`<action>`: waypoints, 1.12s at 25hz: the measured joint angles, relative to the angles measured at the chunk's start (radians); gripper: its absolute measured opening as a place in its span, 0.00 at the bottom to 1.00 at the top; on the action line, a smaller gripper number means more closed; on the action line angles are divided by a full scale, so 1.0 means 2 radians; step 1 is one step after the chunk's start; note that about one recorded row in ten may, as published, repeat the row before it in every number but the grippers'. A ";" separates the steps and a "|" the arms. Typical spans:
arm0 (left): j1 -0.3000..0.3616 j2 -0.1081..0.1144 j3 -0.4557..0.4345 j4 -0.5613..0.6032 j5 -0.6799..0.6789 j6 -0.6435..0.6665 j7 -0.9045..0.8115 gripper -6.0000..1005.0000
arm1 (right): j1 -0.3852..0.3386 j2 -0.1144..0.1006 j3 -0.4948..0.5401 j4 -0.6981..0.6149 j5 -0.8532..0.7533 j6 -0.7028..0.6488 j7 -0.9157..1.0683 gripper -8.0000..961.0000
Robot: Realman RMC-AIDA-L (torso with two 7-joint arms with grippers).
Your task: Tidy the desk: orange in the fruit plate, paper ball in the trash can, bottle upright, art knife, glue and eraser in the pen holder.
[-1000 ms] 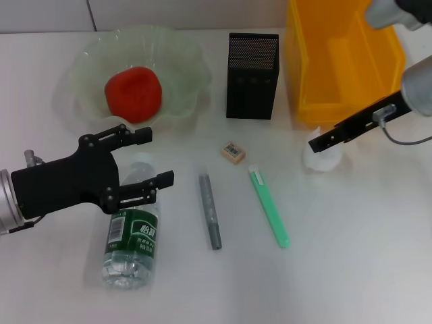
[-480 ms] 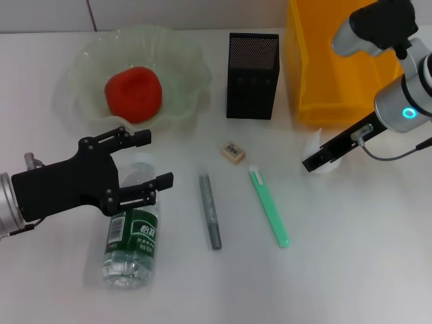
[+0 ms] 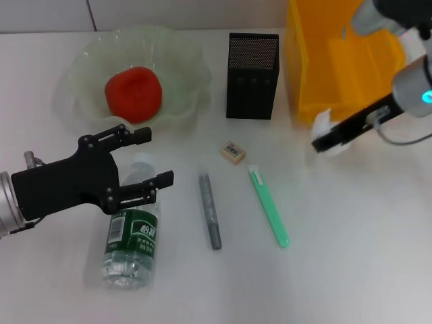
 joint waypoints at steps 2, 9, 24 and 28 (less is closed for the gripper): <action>0.000 0.000 0.000 0.000 0.000 0.002 0.000 0.81 | -0.020 0.000 0.012 -0.077 0.001 -0.028 0.008 0.59; 0.000 0.000 -0.001 0.000 -0.001 0.003 0.001 0.81 | -0.044 -0.004 0.123 -0.203 0.004 -0.013 -0.022 0.63; -0.001 -0.001 -0.001 -0.002 -0.012 0.004 0.000 0.81 | -0.004 -0.029 0.158 -0.027 0.088 0.113 -0.122 0.71; 0.000 -0.001 -0.001 -0.002 -0.022 0.004 0.002 0.81 | -0.021 -0.027 0.159 -0.056 0.095 0.109 -0.123 0.79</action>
